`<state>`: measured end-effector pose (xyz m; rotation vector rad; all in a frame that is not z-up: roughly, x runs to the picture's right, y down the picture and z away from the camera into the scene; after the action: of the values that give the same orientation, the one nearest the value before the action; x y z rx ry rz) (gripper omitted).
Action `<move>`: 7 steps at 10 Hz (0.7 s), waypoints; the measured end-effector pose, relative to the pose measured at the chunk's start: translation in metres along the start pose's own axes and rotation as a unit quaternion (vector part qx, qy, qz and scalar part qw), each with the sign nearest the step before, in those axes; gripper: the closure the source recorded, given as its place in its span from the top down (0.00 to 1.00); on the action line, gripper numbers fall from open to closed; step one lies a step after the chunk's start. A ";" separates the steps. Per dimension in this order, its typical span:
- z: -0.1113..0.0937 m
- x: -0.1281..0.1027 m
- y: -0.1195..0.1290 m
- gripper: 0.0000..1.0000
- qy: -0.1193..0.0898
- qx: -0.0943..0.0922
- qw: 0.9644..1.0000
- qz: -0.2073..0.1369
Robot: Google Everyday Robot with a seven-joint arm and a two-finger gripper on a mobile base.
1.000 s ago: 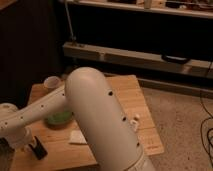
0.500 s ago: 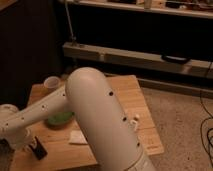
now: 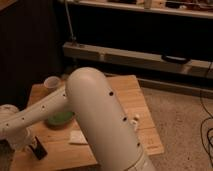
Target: Place the eraser on the white sponge
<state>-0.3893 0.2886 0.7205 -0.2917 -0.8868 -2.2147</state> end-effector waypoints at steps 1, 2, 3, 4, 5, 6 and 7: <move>0.000 0.000 0.000 0.40 0.000 0.000 1.000 0.001; 0.000 0.001 0.000 0.50 0.001 0.000 1.000 0.001; -0.004 0.003 0.003 0.61 -0.001 -0.013 1.000 -0.008; -0.009 0.006 0.002 0.69 -0.001 -0.020 1.000 -0.019; -0.013 0.006 0.003 0.78 -0.003 -0.029 0.999 -0.029; -0.012 0.005 0.007 0.80 -0.005 -0.033 0.999 -0.034; -0.010 0.003 0.008 0.80 -0.005 -0.032 0.999 -0.038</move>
<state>-0.3855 0.2759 0.7182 -0.3046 -0.8460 -2.3166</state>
